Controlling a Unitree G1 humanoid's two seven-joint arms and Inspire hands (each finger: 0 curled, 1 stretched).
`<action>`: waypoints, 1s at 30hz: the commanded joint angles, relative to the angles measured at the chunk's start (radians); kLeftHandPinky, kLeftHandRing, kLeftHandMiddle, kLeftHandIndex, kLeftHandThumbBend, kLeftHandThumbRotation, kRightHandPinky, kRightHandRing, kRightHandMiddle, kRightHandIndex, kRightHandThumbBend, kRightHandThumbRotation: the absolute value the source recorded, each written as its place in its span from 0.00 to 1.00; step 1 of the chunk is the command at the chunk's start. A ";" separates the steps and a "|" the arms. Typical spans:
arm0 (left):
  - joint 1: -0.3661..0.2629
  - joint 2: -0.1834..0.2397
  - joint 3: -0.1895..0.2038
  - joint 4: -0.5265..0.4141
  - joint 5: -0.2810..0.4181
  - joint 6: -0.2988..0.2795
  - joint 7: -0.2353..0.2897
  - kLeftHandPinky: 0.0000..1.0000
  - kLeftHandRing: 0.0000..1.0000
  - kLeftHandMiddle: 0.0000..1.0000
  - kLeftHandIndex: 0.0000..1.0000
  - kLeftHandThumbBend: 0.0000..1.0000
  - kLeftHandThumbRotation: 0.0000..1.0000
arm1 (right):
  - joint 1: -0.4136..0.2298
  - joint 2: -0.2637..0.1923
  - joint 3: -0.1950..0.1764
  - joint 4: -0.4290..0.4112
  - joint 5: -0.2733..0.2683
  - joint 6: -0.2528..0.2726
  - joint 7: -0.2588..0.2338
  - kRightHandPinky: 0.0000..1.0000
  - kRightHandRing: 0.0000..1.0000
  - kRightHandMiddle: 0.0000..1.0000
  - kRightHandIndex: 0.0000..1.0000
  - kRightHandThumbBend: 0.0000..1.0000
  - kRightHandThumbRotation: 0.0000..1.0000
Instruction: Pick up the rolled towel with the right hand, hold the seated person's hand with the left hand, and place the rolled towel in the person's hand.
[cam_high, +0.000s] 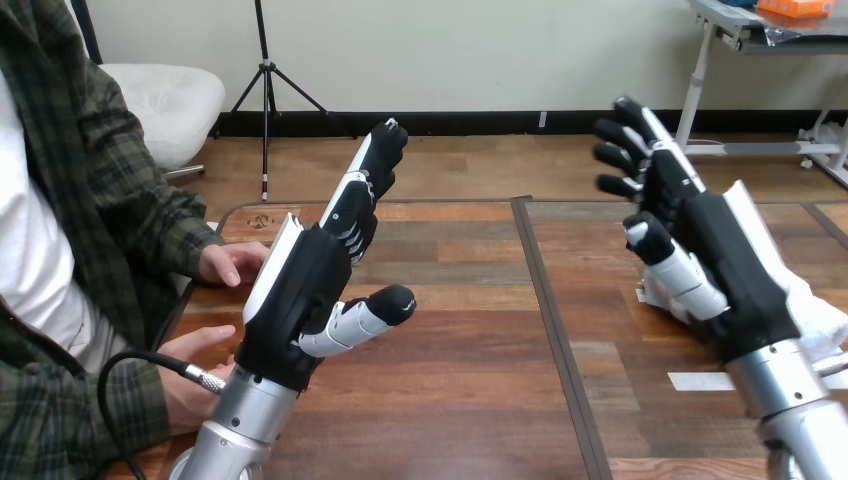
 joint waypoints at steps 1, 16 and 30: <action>-0.064 -0.001 -0.002 -0.044 -0.001 -0.006 0.005 1.00 1.00 1.00 1.00 1.00 0.77 | -0.085 -0.052 -0.043 -0.069 -0.028 0.041 -0.047 0.88 0.95 0.95 1.00 1.00 0.84; -0.068 -0.012 -0.005 -0.026 0.005 -0.017 0.007 1.00 1.00 1.00 1.00 1.00 0.77 | -0.145 -0.187 -0.115 -0.004 -0.068 0.144 -0.086 0.92 0.96 0.95 0.98 1.00 0.68; -0.071 -0.019 -0.002 -0.008 0.016 -0.031 0.015 1.00 1.00 1.00 1.00 1.00 0.80 | -0.238 -0.352 -0.117 0.063 -0.200 0.307 -0.114 0.95 0.97 0.96 0.98 1.00 0.56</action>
